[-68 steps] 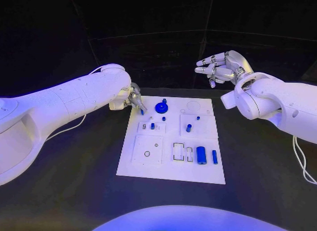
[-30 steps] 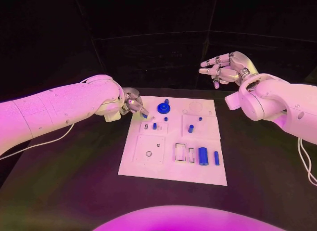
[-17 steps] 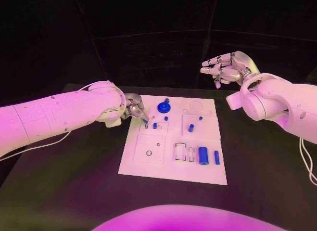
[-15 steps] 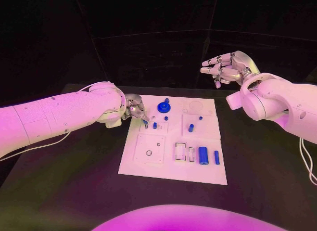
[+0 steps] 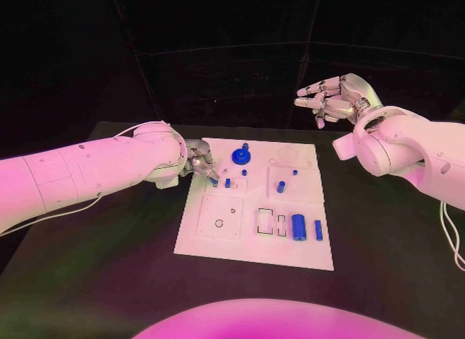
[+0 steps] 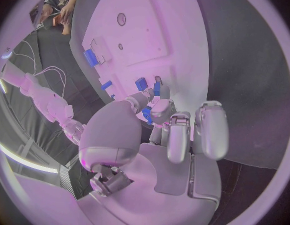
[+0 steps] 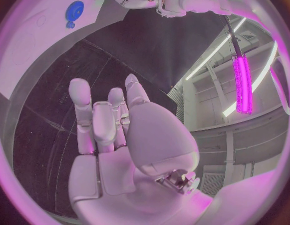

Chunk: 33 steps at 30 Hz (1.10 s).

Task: Assemble the parts on the task board

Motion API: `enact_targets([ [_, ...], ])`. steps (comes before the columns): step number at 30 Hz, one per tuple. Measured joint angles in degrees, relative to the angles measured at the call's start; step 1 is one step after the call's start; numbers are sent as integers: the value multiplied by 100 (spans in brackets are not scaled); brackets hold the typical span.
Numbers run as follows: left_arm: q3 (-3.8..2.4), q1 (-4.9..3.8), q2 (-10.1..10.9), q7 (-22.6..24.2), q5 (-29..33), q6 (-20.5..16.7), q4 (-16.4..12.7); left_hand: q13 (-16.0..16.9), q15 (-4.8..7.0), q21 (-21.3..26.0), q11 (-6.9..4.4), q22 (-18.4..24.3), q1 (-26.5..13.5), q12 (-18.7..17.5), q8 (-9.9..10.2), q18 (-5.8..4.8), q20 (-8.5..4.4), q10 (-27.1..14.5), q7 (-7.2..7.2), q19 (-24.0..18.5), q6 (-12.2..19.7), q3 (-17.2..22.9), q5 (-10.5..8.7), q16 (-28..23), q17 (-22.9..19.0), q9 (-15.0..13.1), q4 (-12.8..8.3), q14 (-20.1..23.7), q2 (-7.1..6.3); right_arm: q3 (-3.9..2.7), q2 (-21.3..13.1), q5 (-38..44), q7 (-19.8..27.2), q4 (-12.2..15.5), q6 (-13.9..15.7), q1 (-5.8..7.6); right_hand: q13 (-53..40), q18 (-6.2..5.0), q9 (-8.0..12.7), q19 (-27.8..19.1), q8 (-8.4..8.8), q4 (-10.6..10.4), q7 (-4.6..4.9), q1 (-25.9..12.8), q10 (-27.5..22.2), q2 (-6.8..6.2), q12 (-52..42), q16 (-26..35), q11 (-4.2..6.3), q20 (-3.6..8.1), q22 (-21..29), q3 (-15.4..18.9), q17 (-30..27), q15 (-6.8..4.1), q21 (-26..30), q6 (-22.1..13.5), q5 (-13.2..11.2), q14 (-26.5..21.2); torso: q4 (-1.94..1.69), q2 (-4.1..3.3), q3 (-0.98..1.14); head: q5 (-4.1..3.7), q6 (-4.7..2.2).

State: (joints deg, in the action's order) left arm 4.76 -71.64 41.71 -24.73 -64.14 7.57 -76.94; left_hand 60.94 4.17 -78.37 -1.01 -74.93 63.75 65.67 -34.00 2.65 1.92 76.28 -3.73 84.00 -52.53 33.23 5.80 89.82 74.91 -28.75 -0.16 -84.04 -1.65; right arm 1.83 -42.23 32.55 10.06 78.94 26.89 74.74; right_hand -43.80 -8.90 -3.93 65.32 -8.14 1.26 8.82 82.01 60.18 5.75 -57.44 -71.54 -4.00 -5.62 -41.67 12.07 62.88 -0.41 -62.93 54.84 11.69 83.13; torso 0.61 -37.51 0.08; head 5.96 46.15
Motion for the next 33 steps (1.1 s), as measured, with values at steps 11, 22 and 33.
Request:
enact_targets([
  [11,0,11,0,-39,-42,76,-20,0,0,0,1,0,0,0,6,0,0,0,-8,0,8,0,-4,0,0,0,0,0,1,0,2,0,-1,-3,-4,0,0,0,0,0,0,0,0,0,0,0,0,0,0,0,0,0,0,0,0,0,0,0,0,0,1,4,27],
  [22,-3,22,-16,-77,-55,137,-24,0,0,0,3,1,1,0,-25,0,0,0,6,0,-20,0,-10,0,0,-6,-1,0,1,0,3,0,-2,-3,-7,-1,0,0,0,0,0,0,0,0,0,0,0,0,0,0,0,0,-1,0,0,0,0,0,0,0,2,7,32],
  [33,-6,23,17,-106,-63,213,-68,-52,0,0,4,1,0,0,-25,0,0,-2,5,0,-19,15,19,0,0,-5,15,0,0,0,5,0,-2,-9,-11,-2,0,0,0,0,0,0,0,0,0,0,0,0,0,0,0,0,-1,0,0,0,0,0,-4,0,0,18,43],
])
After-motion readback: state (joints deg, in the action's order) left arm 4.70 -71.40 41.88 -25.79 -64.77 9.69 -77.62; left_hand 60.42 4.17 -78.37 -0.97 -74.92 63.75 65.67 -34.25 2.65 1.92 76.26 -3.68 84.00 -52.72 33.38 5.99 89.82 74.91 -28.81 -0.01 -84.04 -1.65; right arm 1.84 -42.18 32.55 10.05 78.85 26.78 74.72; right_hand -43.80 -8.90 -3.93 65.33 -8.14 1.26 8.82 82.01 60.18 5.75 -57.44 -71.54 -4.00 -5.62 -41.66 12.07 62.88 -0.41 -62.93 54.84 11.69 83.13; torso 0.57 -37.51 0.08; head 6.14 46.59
